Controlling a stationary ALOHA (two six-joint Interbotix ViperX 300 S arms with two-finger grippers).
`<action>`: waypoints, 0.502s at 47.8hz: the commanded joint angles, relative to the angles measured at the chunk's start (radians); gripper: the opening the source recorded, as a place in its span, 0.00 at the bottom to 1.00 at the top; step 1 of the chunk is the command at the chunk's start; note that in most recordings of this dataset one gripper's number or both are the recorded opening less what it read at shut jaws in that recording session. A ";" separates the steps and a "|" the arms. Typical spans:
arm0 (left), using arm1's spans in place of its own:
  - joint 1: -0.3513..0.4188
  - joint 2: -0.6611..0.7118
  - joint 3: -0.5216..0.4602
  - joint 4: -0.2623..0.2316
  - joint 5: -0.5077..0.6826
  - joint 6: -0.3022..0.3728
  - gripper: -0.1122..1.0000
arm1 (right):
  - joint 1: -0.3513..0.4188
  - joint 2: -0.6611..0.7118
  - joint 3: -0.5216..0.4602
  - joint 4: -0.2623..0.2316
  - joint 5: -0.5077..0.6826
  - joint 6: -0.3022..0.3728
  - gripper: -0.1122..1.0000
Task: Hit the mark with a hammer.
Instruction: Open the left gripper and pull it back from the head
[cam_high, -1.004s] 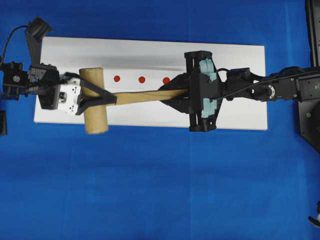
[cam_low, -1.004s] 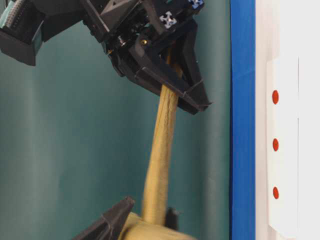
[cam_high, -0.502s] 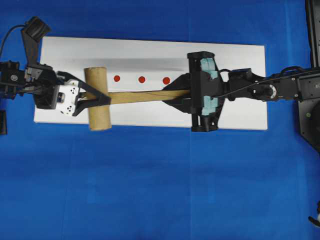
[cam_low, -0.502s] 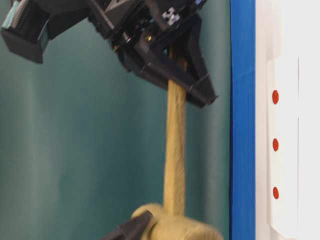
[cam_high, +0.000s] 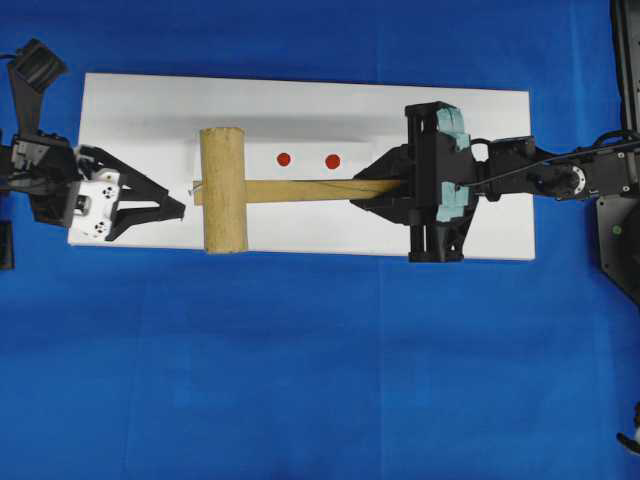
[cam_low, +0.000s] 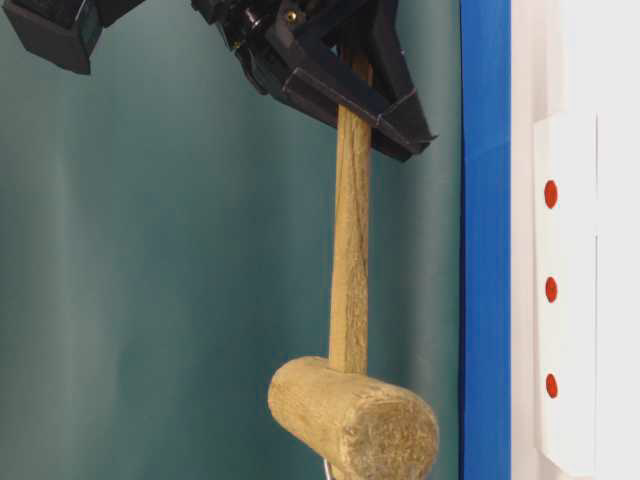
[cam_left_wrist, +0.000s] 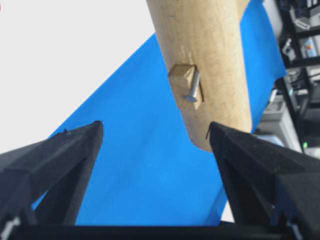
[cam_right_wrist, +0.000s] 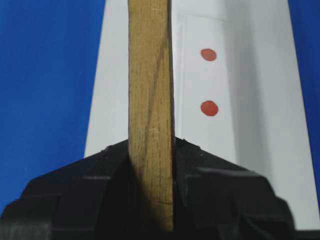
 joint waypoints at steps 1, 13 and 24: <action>-0.003 -0.020 -0.006 0.003 -0.003 0.018 0.85 | 0.000 -0.025 -0.015 0.005 -0.005 0.003 0.17; 0.028 -0.026 -0.002 0.008 -0.003 0.219 0.84 | -0.031 -0.025 -0.018 0.011 -0.003 0.020 0.17; 0.037 -0.025 0.003 0.009 -0.003 0.669 0.83 | -0.035 -0.023 -0.020 0.011 -0.002 0.043 0.17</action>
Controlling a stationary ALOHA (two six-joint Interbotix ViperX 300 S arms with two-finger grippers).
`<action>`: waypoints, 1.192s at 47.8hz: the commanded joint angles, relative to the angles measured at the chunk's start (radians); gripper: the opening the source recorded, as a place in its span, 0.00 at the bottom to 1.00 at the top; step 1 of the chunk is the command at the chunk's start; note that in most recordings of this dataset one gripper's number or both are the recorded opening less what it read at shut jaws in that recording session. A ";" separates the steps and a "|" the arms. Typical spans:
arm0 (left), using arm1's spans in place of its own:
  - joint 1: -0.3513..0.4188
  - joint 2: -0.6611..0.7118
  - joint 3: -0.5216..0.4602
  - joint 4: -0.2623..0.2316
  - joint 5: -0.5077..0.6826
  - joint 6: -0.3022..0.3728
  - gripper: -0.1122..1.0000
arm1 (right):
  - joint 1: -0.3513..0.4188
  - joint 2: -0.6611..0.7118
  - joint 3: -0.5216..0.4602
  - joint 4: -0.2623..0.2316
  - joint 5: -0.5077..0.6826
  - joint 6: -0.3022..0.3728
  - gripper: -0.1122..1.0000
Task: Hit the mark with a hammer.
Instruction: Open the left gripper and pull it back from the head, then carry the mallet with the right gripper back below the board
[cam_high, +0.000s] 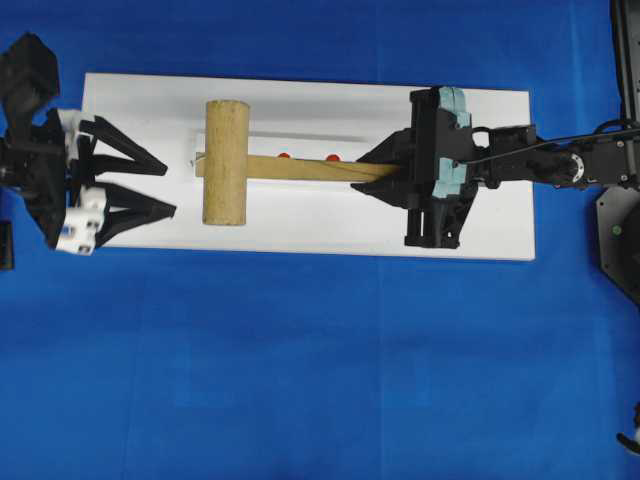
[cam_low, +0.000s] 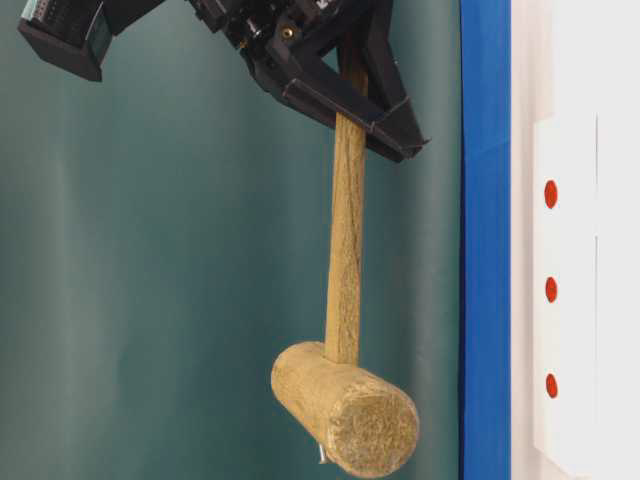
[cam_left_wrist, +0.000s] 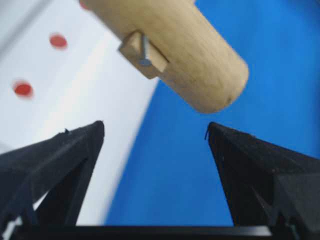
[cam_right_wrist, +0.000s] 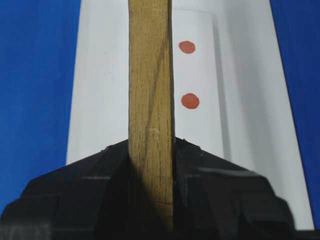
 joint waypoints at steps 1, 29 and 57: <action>0.002 -0.005 -0.008 0.000 -0.005 0.130 0.83 | 0.000 -0.021 -0.021 0.002 -0.003 0.009 0.17; 0.014 -0.009 0.023 -0.002 -0.087 0.394 0.79 | 0.170 0.029 -0.026 0.051 -0.066 0.161 0.17; 0.020 -0.104 0.071 -0.003 -0.110 0.393 0.79 | 0.413 0.201 -0.101 0.146 -0.219 0.229 0.17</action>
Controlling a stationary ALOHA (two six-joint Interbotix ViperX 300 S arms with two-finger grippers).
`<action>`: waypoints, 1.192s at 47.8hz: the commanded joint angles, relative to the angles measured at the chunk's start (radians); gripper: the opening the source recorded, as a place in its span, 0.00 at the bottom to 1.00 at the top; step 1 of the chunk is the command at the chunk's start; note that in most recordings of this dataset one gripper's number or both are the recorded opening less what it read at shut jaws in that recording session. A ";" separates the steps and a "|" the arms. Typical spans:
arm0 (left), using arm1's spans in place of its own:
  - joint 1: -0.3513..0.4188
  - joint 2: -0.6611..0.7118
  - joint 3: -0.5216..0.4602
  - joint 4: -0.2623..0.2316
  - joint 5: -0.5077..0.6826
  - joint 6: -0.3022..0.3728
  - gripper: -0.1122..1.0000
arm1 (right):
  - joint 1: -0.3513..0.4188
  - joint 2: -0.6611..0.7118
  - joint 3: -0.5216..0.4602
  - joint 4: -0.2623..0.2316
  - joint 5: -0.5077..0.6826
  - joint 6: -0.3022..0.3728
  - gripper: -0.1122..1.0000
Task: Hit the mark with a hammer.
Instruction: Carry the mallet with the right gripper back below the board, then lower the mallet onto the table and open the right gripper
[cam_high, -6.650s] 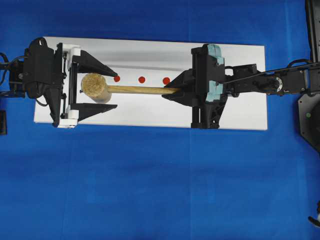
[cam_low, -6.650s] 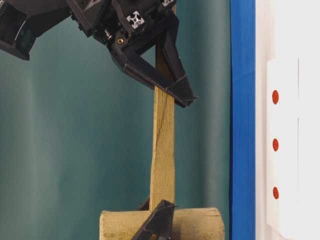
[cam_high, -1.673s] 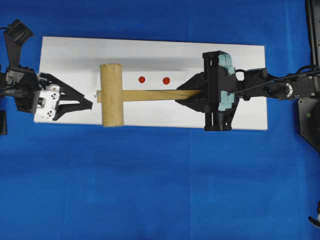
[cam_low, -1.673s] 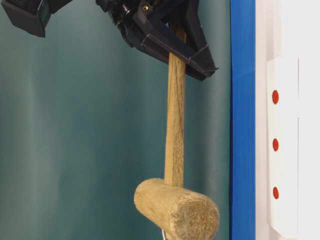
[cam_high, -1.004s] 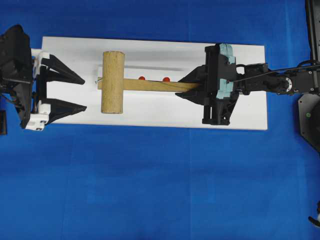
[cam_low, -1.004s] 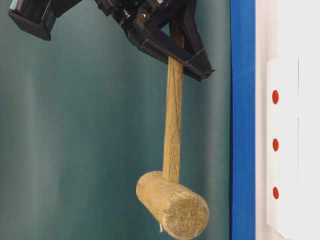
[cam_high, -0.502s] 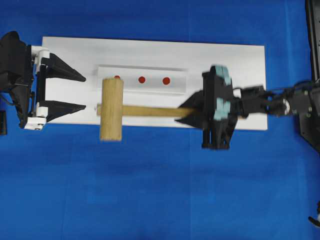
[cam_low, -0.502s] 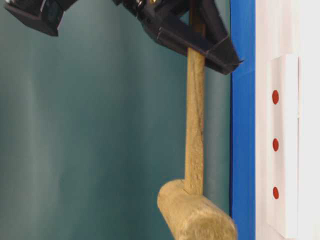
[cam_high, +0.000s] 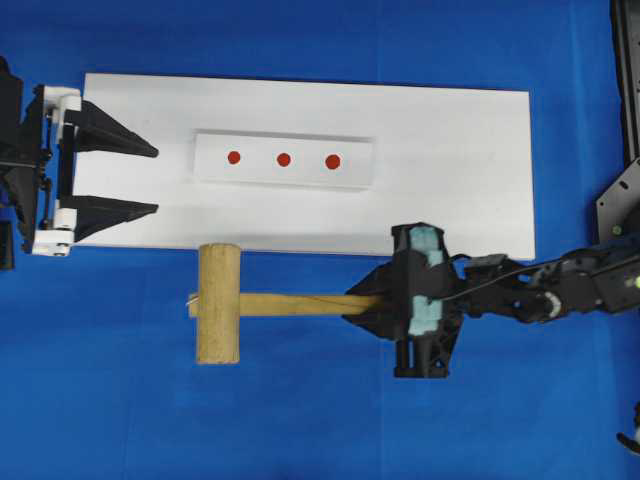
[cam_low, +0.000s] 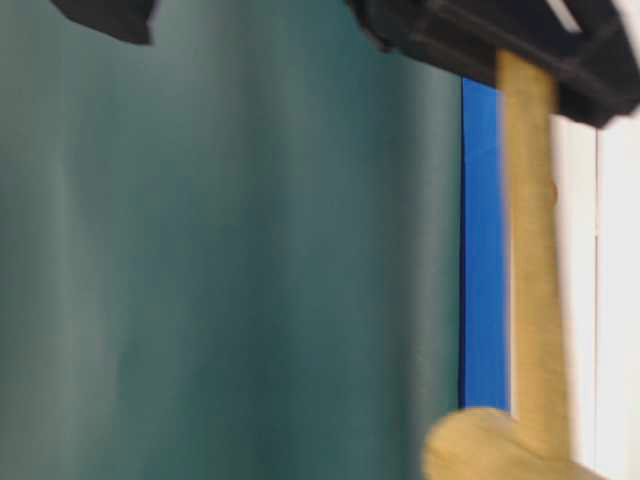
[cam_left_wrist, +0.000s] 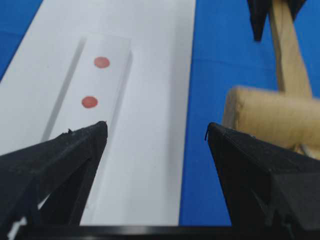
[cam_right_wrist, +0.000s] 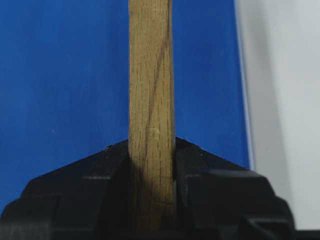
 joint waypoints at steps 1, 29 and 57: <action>0.003 -0.017 -0.006 0.000 -0.011 0.002 0.79 | 0.005 0.005 -0.046 0.002 -0.012 0.002 0.17; 0.008 -0.029 0.005 0.000 -0.009 -0.002 0.79 | 0.003 0.215 -0.127 0.003 0.063 0.006 0.17; 0.040 -0.029 0.008 -0.002 -0.002 0.003 0.79 | 0.003 0.267 -0.130 0.003 0.078 0.008 0.17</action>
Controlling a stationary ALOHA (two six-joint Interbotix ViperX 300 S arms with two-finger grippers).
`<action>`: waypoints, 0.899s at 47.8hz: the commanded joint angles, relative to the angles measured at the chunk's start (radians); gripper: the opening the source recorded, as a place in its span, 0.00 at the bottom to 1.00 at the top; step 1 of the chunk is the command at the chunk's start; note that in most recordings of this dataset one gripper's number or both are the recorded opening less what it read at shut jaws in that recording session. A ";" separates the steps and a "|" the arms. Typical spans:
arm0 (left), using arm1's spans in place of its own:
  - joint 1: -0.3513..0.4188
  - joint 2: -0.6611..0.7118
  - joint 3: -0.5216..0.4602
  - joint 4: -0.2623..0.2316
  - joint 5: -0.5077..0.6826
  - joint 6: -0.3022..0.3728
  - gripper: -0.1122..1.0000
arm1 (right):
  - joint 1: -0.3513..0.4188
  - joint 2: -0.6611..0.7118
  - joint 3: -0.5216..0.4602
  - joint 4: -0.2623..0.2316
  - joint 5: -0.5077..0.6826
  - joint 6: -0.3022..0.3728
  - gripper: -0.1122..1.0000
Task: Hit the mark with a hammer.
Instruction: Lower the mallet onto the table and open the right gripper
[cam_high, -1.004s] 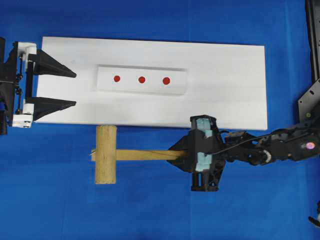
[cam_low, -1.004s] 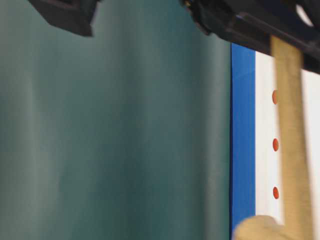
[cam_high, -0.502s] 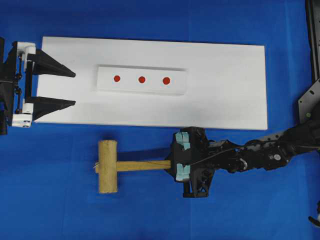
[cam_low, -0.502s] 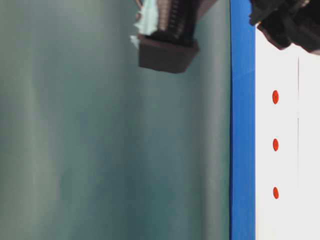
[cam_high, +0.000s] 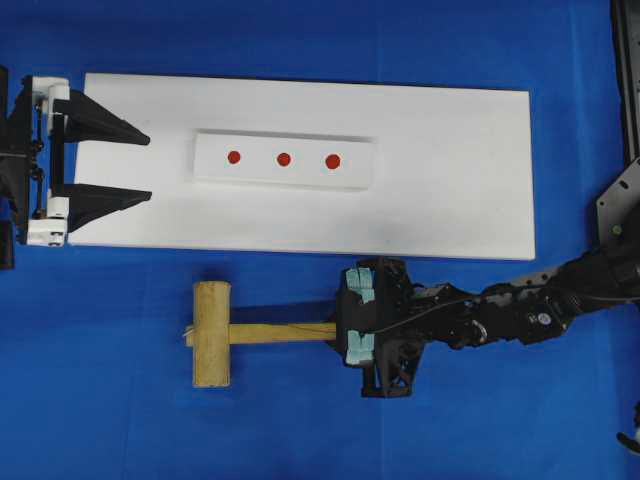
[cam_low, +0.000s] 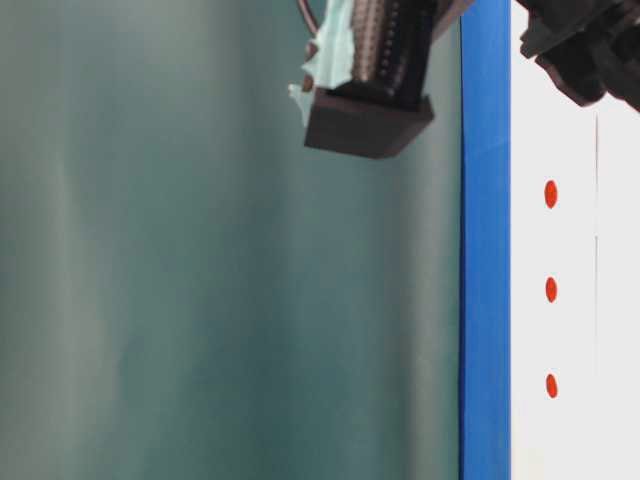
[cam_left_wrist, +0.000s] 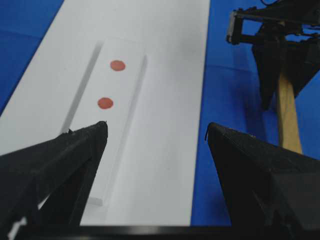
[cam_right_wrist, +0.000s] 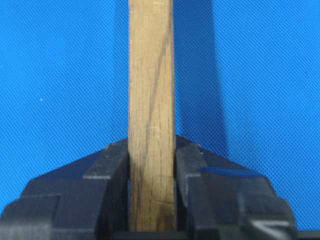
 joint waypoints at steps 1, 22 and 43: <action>0.003 0.000 -0.008 0.000 -0.006 0.002 0.79 | 0.000 -0.002 -0.015 0.000 0.002 -0.002 0.17; 0.003 0.000 -0.006 -0.002 -0.006 -0.008 0.79 | 0.002 0.025 -0.020 0.002 0.018 0.005 0.27; 0.003 -0.028 0.000 -0.003 0.006 -0.015 0.79 | 0.003 -0.026 -0.012 0.002 -0.014 0.005 0.82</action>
